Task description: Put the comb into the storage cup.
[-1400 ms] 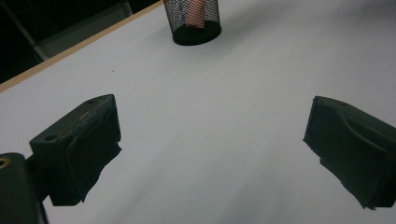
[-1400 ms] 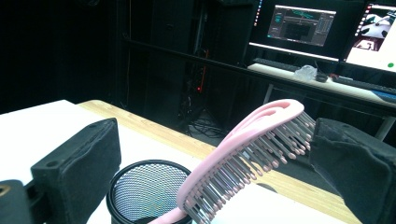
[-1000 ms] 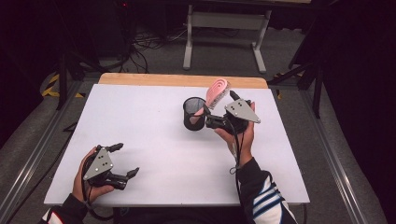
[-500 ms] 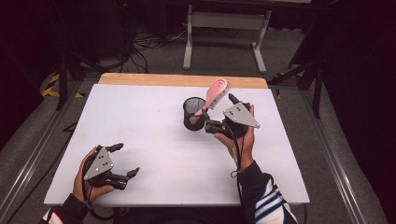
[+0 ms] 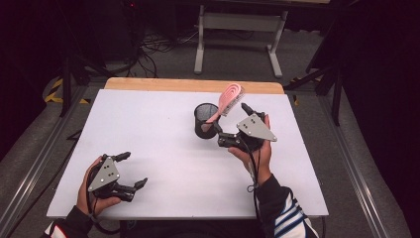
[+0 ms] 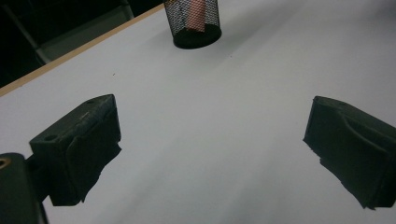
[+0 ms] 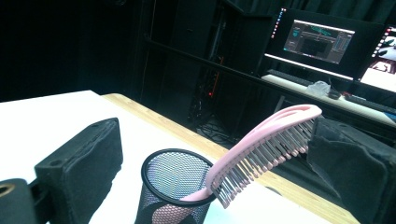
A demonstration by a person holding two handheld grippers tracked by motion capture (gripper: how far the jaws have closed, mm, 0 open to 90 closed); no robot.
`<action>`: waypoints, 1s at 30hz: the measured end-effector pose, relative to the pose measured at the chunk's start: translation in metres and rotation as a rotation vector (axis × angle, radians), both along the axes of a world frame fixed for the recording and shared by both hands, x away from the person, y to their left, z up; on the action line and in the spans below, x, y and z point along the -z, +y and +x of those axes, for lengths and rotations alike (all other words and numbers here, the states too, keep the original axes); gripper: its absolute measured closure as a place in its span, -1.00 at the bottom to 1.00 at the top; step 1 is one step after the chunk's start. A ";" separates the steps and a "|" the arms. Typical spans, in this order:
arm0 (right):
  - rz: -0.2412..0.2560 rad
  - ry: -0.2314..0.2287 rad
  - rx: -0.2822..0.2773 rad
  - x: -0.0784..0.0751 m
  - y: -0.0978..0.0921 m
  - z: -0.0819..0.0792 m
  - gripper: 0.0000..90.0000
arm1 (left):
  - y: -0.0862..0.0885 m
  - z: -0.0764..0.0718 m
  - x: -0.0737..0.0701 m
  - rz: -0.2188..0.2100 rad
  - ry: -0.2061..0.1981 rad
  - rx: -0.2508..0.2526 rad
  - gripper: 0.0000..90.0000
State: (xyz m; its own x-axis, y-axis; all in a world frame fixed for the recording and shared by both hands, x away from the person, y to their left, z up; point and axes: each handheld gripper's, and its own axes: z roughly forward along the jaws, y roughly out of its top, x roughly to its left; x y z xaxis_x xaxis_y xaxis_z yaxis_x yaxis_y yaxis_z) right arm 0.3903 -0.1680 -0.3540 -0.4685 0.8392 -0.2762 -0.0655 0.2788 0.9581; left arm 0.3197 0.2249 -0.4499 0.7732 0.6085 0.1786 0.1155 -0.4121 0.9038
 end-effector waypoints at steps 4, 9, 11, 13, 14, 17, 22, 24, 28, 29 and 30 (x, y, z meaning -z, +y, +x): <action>-0.004 -0.001 -0.011 0.000 -0.001 -0.003 -0.90 | 0.000 0.000 0.000 0.001 0.001 0.000 -0.90; -0.015 -0.007 -0.026 -0.001 -0.002 -0.009 -0.90 | 0.000 0.000 0.000 0.001 -0.001 0.001 -0.90; -0.011 -0.007 -0.034 -0.001 -0.002 -0.011 -0.90 | 0.000 0.000 0.000 0.002 0.000 0.002 -0.90; -0.014 -0.008 -0.036 -0.001 -0.002 -0.013 -0.90 | 0.000 0.000 0.000 0.003 0.000 0.002 -0.90; -0.016 -0.010 -0.039 -0.001 -0.002 -0.014 -0.90 | 0.000 0.000 0.000 0.004 0.000 0.003 -0.90; -0.021 -0.013 -0.049 -0.001 -0.001 -0.016 -0.90 | -0.001 0.000 0.000 0.007 0.000 0.002 -0.90; -0.030 -0.012 -0.060 0.000 0.000 -0.020 -0.90 | 0.000 -0.001 0.000 0.008 0.000 0.002 -0.90; -0.029 -0.008 -0.067 0.000 0.000 -0.021 -0.90 | 0.000 -0.001 0.000 0.007 0.000 0.002 -0.90; -0.038 -0.012 -0.071 0.001 0.002 -0.024 -0.89 | 0.000 -0.001 -0.001 0.007 -0.003 0.002 -0.90; -0.040 -0.009 -0.076 0.002 0.002 -0.025 -0.89 | 0.000 -0.001 -0.001 0.005 -0.001 0.003 -0.90; -0.043 -0.011 -0.078 0.002 0.002 -0.025 -0.89 | 0.000 -0.001 -0.001 0.006 -0.001 0.003 -0.90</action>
State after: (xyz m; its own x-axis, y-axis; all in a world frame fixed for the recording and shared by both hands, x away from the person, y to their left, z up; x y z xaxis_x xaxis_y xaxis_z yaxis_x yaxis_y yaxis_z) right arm 0.3651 -0.1656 -0.3557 -0.5285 0.7878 -0.3163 -0.0986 0.3131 0.9446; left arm 0.3188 0.2246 -0.4493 0.7749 0.6051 0.1827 0.1134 -0.4175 0.9016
